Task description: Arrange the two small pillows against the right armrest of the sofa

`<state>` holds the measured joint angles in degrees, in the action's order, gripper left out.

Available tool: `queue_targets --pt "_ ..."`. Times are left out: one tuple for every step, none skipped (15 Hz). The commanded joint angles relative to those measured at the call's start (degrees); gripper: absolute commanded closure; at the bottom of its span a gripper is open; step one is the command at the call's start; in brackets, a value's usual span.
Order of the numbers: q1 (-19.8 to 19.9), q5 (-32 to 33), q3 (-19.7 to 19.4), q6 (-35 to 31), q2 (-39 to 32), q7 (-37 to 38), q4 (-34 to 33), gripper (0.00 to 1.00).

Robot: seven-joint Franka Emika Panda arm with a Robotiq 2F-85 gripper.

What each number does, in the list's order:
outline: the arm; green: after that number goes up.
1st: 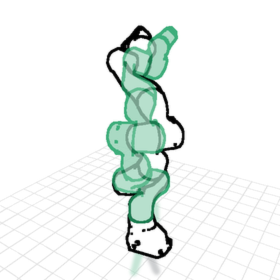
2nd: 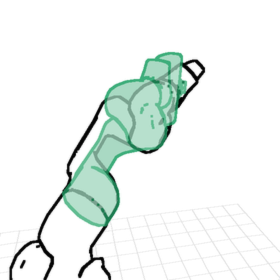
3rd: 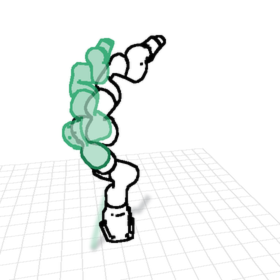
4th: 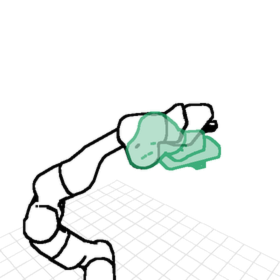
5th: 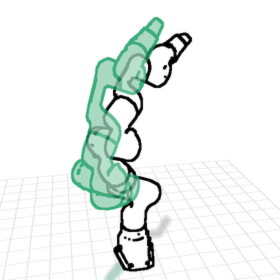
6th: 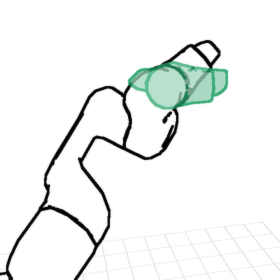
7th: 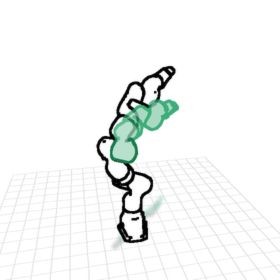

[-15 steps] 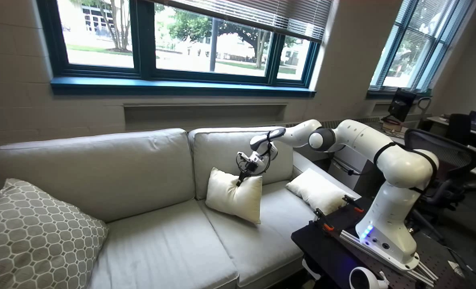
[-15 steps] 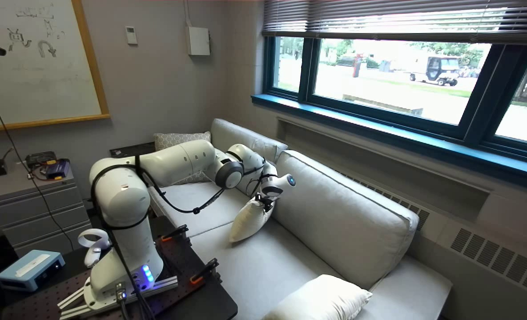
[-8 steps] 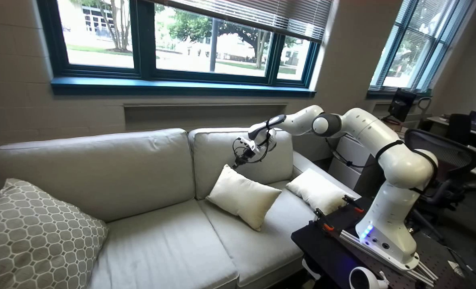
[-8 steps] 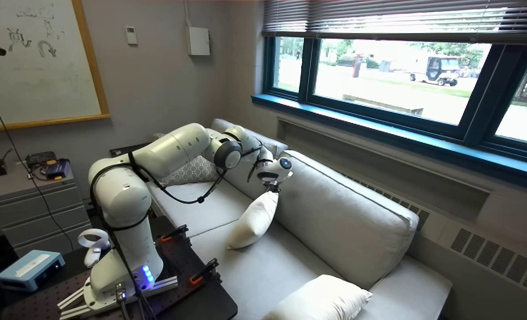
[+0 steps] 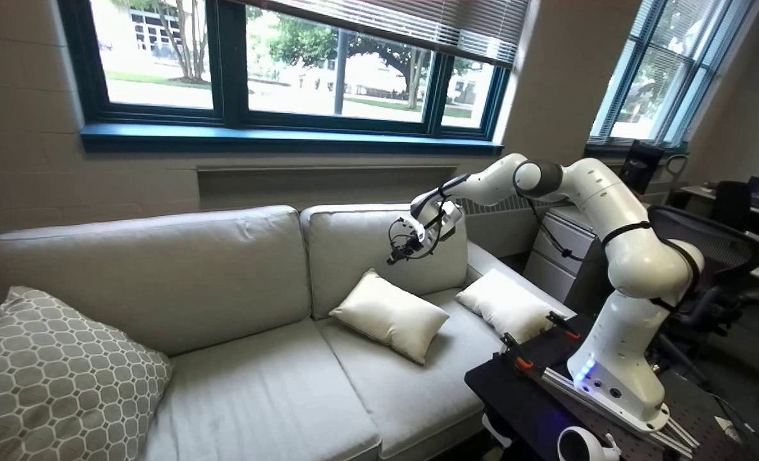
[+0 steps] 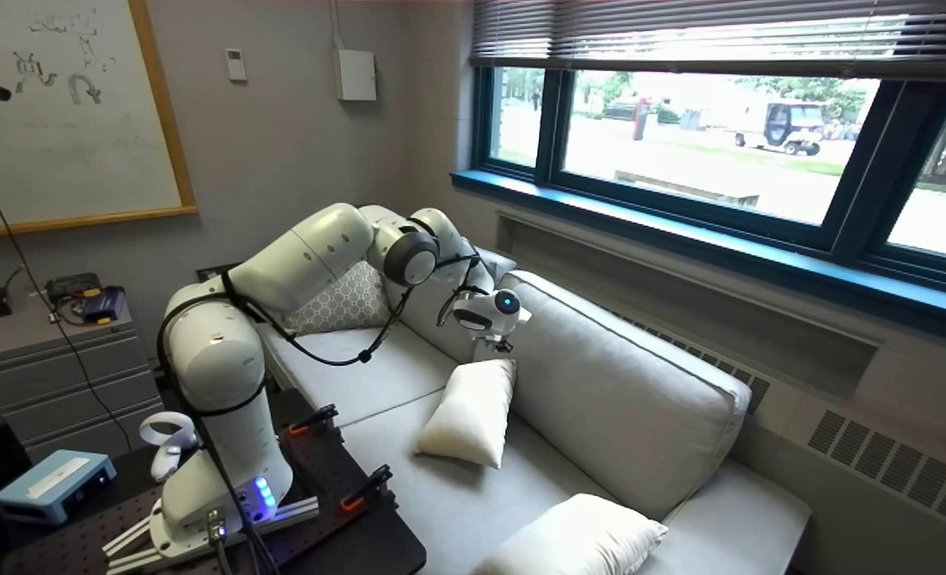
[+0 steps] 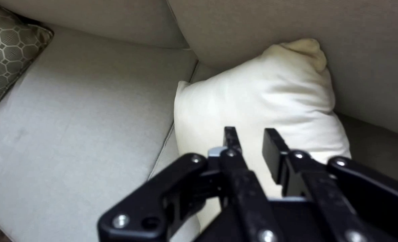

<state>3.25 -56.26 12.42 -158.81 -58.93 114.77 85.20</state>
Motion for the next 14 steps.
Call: queue_targets --pt "-1.7 -1.9 -2.0 1.0 0.0 -0.6 -0.5 0.69" --pt "-2.0 -1.9 -2.1 0.9 0.0 -0.5 -0.6 0.39" --pt "-3.0 -0.6 -4.0 1.8 -1.5 1.4 -2.2 0.39" --pt "-3.2 0.3 -5.3 3.3 -2.8 1.9 -3.3 0.38" --pt "-2.8 1.3 -6.4 6.5 -4.2 2.4 -4.7 0.33" --pt "-2.2 2.2 -7.3 10.2 -5.6 2.7 -6.3 0.26" --pt "-1.2 3.3 -8.3 14.9 -8.0 2.8 -9.2 0.17" --pt "-0.4 4.4 -9.2 19.4 -10.0 2.8 -11.8 0.11" --pt "2.2 7.6 -8.0 24.7 -12.6 3.1 -15.1 0.02" --pt "3.9 10.5 -7.5 29.3 -15.1 3.2 -18.4 0.00" --pt "5.3 12.5 -7.2 34.1 -17.0 2.5 -21.2 0.00" --pt "6.5 14.9 -7.0 38.9 -19.0 2.7 -24.1 0.00" --pt "7.6 17.4 -6.9 43.6 -21.0 3.1 -26.9 0.00" --pt "7.7 17.8 -8.0 48.2 -22.5 3.2 -29.6 0.00"
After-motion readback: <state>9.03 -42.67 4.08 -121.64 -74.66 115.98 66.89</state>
